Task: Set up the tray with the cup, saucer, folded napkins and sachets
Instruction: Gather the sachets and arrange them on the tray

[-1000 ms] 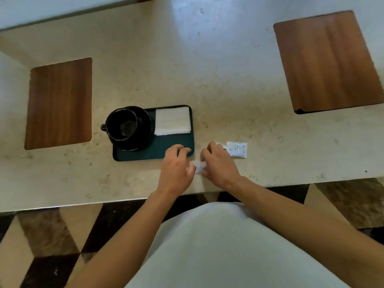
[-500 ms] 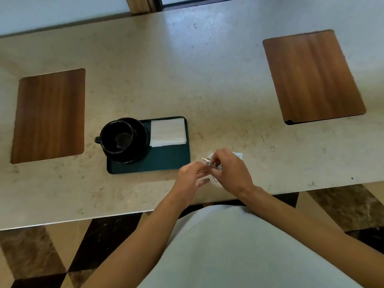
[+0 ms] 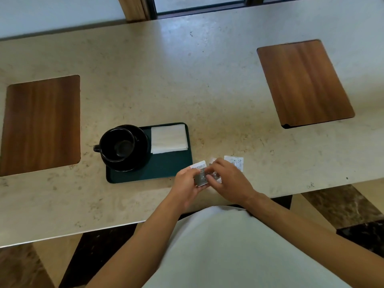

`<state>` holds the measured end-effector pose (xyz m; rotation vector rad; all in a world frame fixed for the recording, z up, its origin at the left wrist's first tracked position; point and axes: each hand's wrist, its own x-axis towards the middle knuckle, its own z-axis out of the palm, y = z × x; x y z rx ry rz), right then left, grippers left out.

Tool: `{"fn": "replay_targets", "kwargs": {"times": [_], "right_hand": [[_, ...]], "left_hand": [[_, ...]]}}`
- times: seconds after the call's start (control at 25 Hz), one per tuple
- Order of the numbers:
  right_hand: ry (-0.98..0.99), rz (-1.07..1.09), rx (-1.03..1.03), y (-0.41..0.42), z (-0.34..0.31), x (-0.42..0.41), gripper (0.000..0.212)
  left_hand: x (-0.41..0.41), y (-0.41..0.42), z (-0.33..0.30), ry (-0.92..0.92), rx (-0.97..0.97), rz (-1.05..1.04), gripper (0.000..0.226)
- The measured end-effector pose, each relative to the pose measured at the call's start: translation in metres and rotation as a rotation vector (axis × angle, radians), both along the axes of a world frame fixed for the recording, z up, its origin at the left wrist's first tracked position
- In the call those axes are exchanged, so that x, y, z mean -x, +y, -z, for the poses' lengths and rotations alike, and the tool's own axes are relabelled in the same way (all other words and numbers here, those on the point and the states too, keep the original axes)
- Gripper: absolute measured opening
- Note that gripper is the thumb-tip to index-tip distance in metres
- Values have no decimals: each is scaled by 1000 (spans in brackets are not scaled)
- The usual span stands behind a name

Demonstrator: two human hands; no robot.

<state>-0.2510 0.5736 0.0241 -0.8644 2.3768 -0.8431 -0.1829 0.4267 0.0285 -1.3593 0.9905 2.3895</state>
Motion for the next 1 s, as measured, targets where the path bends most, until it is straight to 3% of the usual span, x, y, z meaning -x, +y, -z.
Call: {"fn": "replay_targets", "kwargs": {"times": [0.16, 0.44, 0.84, 1.0], "right_hand": [[17, 208, -164, 13, 15, 20, 31], [10, 157, -340, 13, 28, 17, 65], [52, 110, -350, 9, 26, 16, 48], [-22, 135, -224, 4, 24, 15, 23]], "left_hand": [[-11, -4, 7, -33, 44, 5, 20], [-17, -16, 9, -35, 64, 6, 23], [-13, -15, 3, -48, 59, 55, 17], [-14, -17, 1, -61, 56, 36, 28]]}}
